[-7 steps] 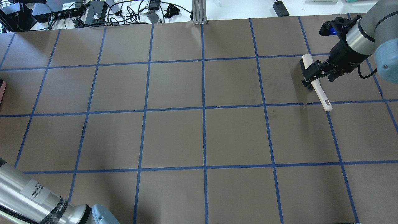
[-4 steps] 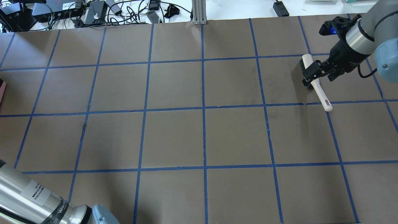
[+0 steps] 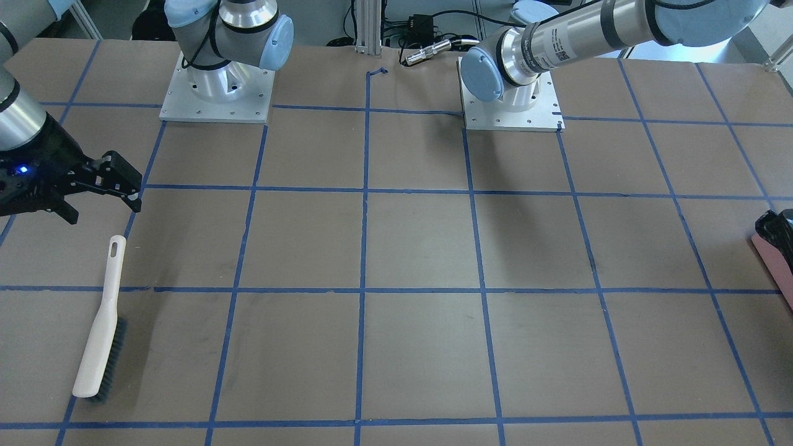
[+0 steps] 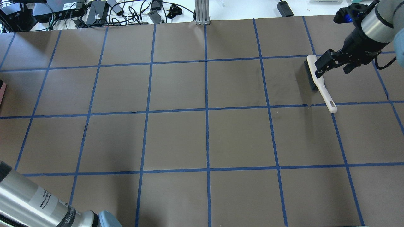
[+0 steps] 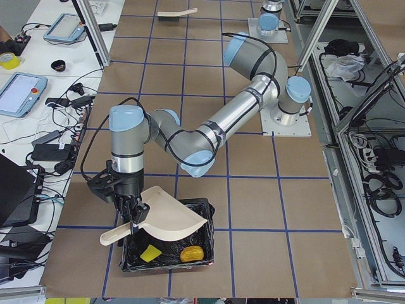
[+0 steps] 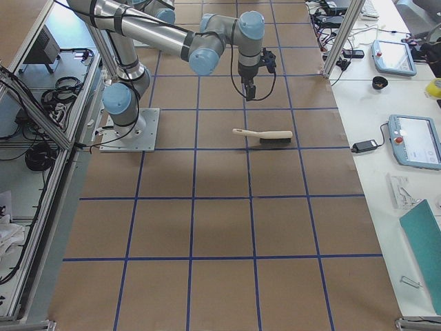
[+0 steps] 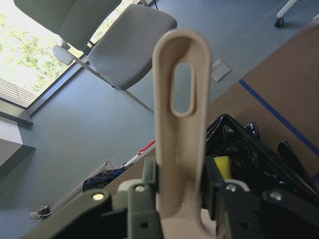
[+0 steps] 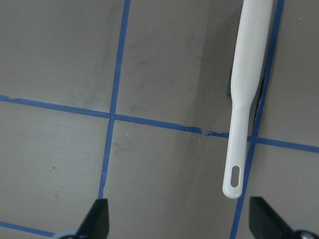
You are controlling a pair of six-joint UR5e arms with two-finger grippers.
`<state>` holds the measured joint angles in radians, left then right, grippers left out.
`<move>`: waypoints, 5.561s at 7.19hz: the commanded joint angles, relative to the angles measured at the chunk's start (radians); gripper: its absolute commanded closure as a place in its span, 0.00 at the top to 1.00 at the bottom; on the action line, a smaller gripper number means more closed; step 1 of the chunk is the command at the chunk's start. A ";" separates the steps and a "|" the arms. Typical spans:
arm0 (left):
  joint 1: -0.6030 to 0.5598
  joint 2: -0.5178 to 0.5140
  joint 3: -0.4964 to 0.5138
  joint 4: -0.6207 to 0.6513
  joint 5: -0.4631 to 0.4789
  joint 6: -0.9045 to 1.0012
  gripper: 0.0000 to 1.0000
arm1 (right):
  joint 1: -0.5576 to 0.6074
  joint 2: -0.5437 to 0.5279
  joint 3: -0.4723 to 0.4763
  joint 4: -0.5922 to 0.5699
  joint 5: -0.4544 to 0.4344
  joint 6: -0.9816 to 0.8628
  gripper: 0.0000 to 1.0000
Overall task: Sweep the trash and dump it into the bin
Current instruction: 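Open the right gripper off the brush while the left brings the dustpan back, then lower the beige dustpan onto the table with the left gripper, then open the left gripper and raise it away from the dustpan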
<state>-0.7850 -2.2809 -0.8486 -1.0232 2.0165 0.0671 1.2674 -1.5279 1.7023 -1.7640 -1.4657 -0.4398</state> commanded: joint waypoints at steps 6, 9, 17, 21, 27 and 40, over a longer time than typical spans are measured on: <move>-0.210 0.130 -0.076 -0.399 -0.266 -0.619 0.00 | 0.214 -0.021 -0.204 0.227 -0.016 0.235 1.00; -0.314 0.106 -0.115 -0.384 -0.395 -0.954 0.00 | 0.318 -0.003 -0.193 0.216 -0.016 0.286 1.00; -0.575 -0.031 -0.156 -0.491 -0.212 -1.393 0.00 | 0.320 0.027 -0.188 0.221 -0.131 0.291 1.00; -0.589 -0.064 -0.147 -0.450 -0.217 -1.389 0.00 | 0.319 -0.021 -0.197 0.288 -0.037 0.294 1.00; -0.652 -0.020 -0.277 -0.503 -0.208 -1.526 0.00 | 0.319 -0.021 -0.191 0.311 -0.048 0.293 1.00; -0.636 0.122 -0.337 -0.214 -0.188 -1.488 1.00 | 0.320 -0.014 -0.188 0.213 -0.104 0.177 1.00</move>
<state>-1.4301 -2.1895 -1.2103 -1.3417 1.8331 -1.4251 1.5877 -1.5427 1.5140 -1.5245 -1.5841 -0.2647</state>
